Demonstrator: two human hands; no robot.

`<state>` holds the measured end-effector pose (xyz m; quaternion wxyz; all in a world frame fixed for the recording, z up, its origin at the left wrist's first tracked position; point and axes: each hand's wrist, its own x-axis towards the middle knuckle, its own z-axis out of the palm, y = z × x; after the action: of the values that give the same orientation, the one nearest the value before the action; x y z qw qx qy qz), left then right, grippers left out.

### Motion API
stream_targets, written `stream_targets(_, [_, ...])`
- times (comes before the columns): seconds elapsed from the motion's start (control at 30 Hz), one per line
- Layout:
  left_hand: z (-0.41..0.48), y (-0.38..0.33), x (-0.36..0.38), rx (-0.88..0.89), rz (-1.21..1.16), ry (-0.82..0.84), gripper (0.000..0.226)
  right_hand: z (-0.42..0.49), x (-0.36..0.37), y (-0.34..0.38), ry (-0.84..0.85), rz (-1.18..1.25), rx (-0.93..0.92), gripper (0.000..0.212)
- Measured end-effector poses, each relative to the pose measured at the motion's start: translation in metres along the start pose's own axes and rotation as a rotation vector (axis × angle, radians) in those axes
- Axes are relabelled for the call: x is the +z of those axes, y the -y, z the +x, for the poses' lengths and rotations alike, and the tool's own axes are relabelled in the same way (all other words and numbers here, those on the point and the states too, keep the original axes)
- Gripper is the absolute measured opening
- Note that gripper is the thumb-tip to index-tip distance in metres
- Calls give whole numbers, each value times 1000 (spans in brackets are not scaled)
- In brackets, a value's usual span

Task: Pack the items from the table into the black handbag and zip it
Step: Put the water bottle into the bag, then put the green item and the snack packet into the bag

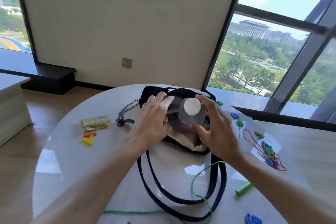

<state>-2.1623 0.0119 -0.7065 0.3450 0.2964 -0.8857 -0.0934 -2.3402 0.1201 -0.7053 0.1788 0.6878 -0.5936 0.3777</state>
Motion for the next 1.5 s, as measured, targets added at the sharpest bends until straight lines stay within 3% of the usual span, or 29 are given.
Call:
stream_targets(0.07, [1, -1, 0, 8, -53, -13, 70, 11, 6, -13, 11, -203, -75, 66])
stream_targets(0.2, [6, -3, 1, -8, -82, -74, 69, 34, 21, -23, 130, -612, -311, 21])
stream_targets(0.37, [11, -13, 9, 3, -76, -61, 87, 58, 55, -22, 293, -821, -169, 45])
stream_targets(0.47, [13, -14, 10, 3, -63, -36, 91, 69, 80, -25, 365, -890, -84, 44])
stream_targets(0.63, [12, 2, 7, -25, -64, 108, 85, 60, 100, -33, 471, -851, -139, 50])
stream_targets(0.77, [7, 12, 1, -16, 124, 247, 79, 46, 83, -30, 520, -660, -193, 38])
stream_targets(0.9, [-1, 9, -1, -1, 210, 333, 59, 35, 57, -17, 608, -496, -64, 34])
stream_targets(1.0, [-1, 9, -6, 17, 211, 405, 33, 34, 27, -8, 724, -234, 35, 31])
stream_targets(1.1, [1, 4, -13, 7, 229, 522, 41, 30, -27, -7, 735, 130, 271, 26])
stream_targets(1.17, [0, -4, -17, -11, 258, 594, 49, 18, -67, -15, 663, 223, 398, 23])
stream_targets(1.27, [-1, -17, -22, -5, 263, 589, 44, -13, -104, -34, 651, 104, 494, 34])
stream_targets(1.37, [0, -30, -22, 45, 215, 531, 34, -50, -106, -47, 833, -161, 550, 44])
stream_targets(1.5, [0, -39, -20, 73, 100, 551, 26, -82, -95, -58, 1022, -312, 554, 47])
